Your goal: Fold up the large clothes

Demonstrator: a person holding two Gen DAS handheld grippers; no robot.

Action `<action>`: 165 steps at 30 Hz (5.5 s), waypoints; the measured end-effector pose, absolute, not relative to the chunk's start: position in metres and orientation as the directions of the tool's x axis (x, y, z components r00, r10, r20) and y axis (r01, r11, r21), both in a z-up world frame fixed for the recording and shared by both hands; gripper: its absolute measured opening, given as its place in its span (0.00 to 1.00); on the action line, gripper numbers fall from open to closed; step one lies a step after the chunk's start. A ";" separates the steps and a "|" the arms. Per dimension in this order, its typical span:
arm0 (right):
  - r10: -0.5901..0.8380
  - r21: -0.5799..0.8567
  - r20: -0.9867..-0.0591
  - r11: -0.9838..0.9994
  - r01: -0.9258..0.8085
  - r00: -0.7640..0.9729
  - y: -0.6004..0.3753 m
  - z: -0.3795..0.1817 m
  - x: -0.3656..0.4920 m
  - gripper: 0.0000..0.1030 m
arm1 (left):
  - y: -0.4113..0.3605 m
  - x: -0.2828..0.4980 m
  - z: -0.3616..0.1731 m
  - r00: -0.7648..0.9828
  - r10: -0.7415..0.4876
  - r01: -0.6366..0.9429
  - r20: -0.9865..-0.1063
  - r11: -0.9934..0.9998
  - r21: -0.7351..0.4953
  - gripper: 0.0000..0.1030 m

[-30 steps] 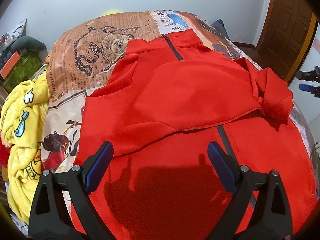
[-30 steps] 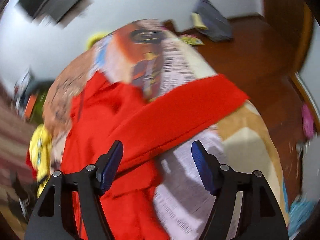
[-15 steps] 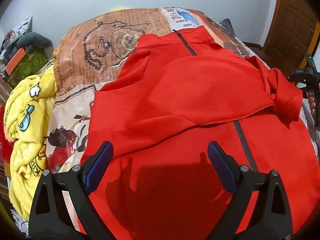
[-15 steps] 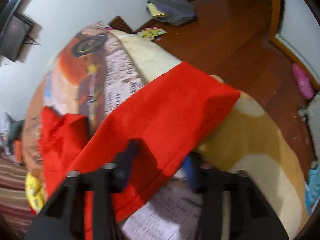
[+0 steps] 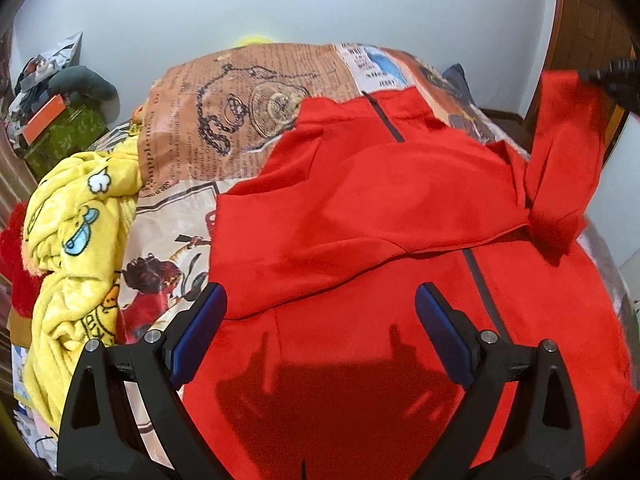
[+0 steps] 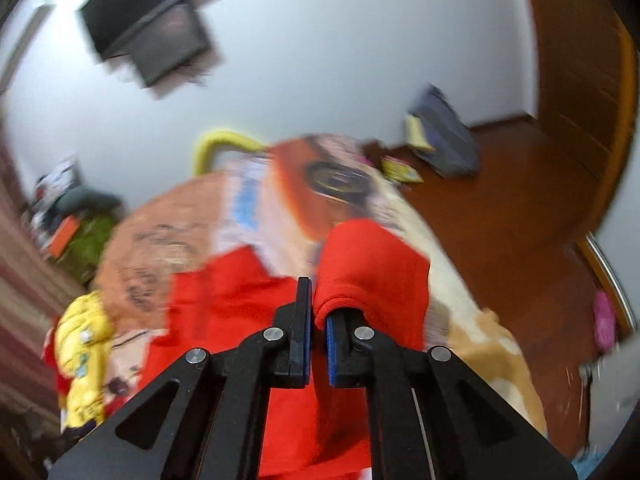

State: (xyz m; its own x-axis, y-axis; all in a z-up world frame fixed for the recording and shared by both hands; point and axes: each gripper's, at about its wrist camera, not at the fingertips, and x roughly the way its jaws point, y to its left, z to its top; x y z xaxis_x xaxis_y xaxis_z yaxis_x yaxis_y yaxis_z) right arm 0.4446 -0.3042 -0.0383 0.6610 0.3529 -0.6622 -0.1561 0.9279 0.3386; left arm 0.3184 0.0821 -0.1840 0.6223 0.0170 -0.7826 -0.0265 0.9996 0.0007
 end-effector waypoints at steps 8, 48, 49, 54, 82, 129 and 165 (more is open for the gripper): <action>0.546 0.328 -0.639 0.831 -0.449 0.542 -0.162 0.001 0.417 0.05 | 0.122 0.292 -0.165 0.656 0.003 -0.082 -0.755 0.994 -0.068 0.93; 0.232 0.119 -0.896 0.947 -0.297 0.379 -0.280 -0.163 0.386 0.56 | 0.106 0.432 -0.235 0.422 -0.226 -0.197 -0.878 0.922 -0.333 0.83; 0.241 0.132 -0.896 0.947 -0.294 0.373 -0.280 -0.167 0.386 0.56 | 0.107 0.439 -0.242 0.404 -0.226 -0.216 -0.886 0.918 -0.333 0.74; 0.249 0.135 -0.884 0.946 -0.295 0.396 -0.275 -0.173 0.387 0.56 | 0.117 0.459 -0.255 0.396 -0.270 -0.274 -0.878 0.878 -0.393 0.22; 0.232 0.099 -0.903 0.931 -0.350 0.361 -0.233 -0.198 0.393 0.58 | 0.147 0.363 -0.180 0.666 -0.087 -0.116 -0.741 0.969 -0.218 0.04; 0.194 0.029 -0.923 0.896 -0.443 0.331 -0.206 -0.199 0.385 0.74 | 0.184 0.315 -0.216 0.481 -0.033 -0.191 -0.876 0.971 -0.141 0.32; 0.240 0.051 -0.902 0.885 -0.463 0.360 -0.137 -0.235 0.603 0.67 | 0.171 0.614 -0.278 0.565 -0.132 -0.111 -0.814 0.966 -0.234 0.60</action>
State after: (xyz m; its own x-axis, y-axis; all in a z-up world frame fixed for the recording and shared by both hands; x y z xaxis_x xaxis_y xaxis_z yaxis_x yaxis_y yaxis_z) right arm 0.6025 -0.1371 -0.2351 0.3599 0.2403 -0.9015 -0.4631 0.8848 0.0510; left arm 0.6141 0.1713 -0.2782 0.5650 -0.1325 -0.8144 -0.1113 0.9658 -0.2343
